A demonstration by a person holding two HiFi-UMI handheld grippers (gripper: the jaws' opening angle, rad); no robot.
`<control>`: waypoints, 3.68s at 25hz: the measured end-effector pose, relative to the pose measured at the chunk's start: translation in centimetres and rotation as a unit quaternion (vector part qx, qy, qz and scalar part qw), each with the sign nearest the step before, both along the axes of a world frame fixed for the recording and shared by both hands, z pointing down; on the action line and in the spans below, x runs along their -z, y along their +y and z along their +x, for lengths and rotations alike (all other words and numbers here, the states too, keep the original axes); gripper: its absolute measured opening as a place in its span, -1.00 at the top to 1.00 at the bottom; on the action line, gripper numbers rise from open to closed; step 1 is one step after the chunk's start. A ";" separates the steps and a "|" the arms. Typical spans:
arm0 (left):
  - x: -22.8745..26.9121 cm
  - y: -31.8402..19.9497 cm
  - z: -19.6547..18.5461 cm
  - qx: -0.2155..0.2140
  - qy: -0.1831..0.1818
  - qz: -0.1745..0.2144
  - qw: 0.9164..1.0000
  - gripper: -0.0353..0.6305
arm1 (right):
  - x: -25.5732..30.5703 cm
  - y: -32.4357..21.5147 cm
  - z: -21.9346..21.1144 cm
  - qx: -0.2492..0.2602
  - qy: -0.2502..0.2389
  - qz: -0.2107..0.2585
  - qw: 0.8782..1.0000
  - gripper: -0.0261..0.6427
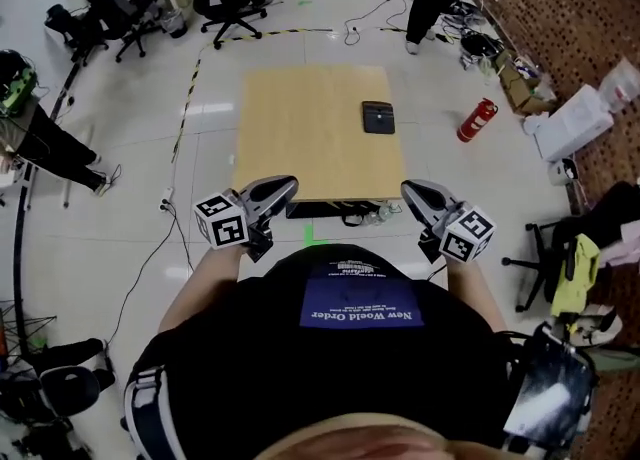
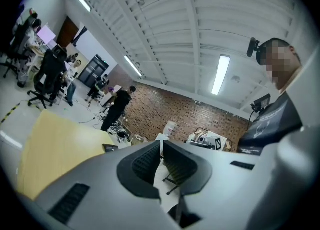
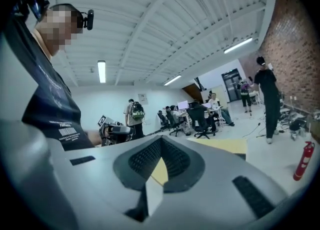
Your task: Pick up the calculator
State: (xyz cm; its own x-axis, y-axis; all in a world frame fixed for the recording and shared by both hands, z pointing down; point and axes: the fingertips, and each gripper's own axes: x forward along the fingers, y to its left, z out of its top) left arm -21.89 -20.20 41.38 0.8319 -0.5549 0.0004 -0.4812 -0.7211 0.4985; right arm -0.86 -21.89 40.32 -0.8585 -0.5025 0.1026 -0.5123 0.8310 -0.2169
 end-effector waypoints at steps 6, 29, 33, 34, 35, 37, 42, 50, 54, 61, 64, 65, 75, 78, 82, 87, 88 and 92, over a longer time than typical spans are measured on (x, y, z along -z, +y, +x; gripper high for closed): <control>0.7 -5.6 2.7 0.087 -0.001 0.001 0.996 0.88 | 0.0 -8.9 1.5 0.096 0.034 0.034 0.994 0.97; -3.2 -19.8 -7.4 0.064 0.035 -0.051 0.996 0.84 | -0.1 -22.0 -8.7 0.068 0.050 0.006 0.996 0.97; -4.5 -22.5 -8.5 0.025 0.022 -0.062 0.998 0.62 | -0.1 -22.9 -9.9 0.042 0.059 0.000 0.997 0.97; -4.8 -23.0 -8.5 0.019 0.018 -0.066 0.997 0.58 | -0.2 -23.1 -10.0 0.039 0.059 -0.001 0.997 0.97; -5.1 -23.6 -8.3 0.015 0.015 -0.070 0.997 0.54 | -0.2 -23.3 -9.9 0.037 0.059 -0.002 0.998 0.97; -5.4 -24.6 -7.1 0.012 0.010 -0.074 0.997 0.50 | -0.3 -23.9 -9.0 0.036 0.058 -0.004 0.998 0.97; -6.6 -27.2 -2.2 0.021 -0.009 -0.097 0.995 0.32 | -1.3 -26.2 -4.0 0.034 0.052 -0.006 0.998 0.97; -12.8 -32.1 6.9 0.043 -0.075 -0.176 0.981 -0.45 | -3.4 -29.4 5.0 0.016 0.029 -0.017 0.999 0.97; -16.0 -34.6 10.4 0.048 -0.124 -0.206 0.969 -0.71 | -4.5 -29.8 8.2 0.005 0.015 -0.026 1.000 0.97; -23.4 -39.3 16.9 0.083 -0.218 -0.296 0.926 -0.83 | -7.2 -30.0 14.3 -0.011 -0.011 -0.057 0.998 0.97; -26.3 -40.7 19.6 0.086 -0.233 -0.341 0.906 -0.83 | -8.1 -30.0 16.6 -0.016 -0.020 -0.067 0.997 0.97; -27.2 -41.1 20.3 0.092 -0.240 -0.353 0.899 -0.83 | -8.4 -30.0 17.4 -0.019 -0.022 -0.069 0.997 0.97; -34.2 -43.6 22.7 0.142 -0.335 -0.417 0.833 -0.83 | -11.2 -29.8 24.0 -0.055 -0.041 -0.099 0.993 0.97; -35.3 -44.2 23.4 0.150 -0.361 -0.424 0.817 -0.84 | -11.9 -29.9 25.8 -0.062 -0.045 -0.106 0.991 0.97; -35.9 -45.1 23.2 0.173 -0.385 -0.428 0.799 -0.84 | -12.2 -30.2 27.3 -0.068 -0.049 -0.107 0.991 0.97; -36.6 -45.9 22.6 0.197 -0.401 -0.422 0.789 -0.84 | -12.5 -30.8 28.1 -0.069 -0.052 -0.107 0.991 0.97; -36.7 -46.0 22.7 0.199 -0.402 -0.421 0.789 -0.84 | -12.6 -31.0 28.2 -0.069 -0.052 -0.108 0.990 0.97; -36.9 -45.9 22.7 0.196 -0.409 -0.422 0.785 -0.84 | -13.0 -31.3 28.4 -0.068 -0.052 -0.112 0.990 0.97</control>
State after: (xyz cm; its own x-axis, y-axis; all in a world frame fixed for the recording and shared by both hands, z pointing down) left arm 0.78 -66.11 78.28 0.1270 -0.2830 0.9507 -0.9917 -0.0174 0.1273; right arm 27.55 -53.19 53.33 -0.7960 -0.5892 0.1386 -0.5813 0.6805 -0.4460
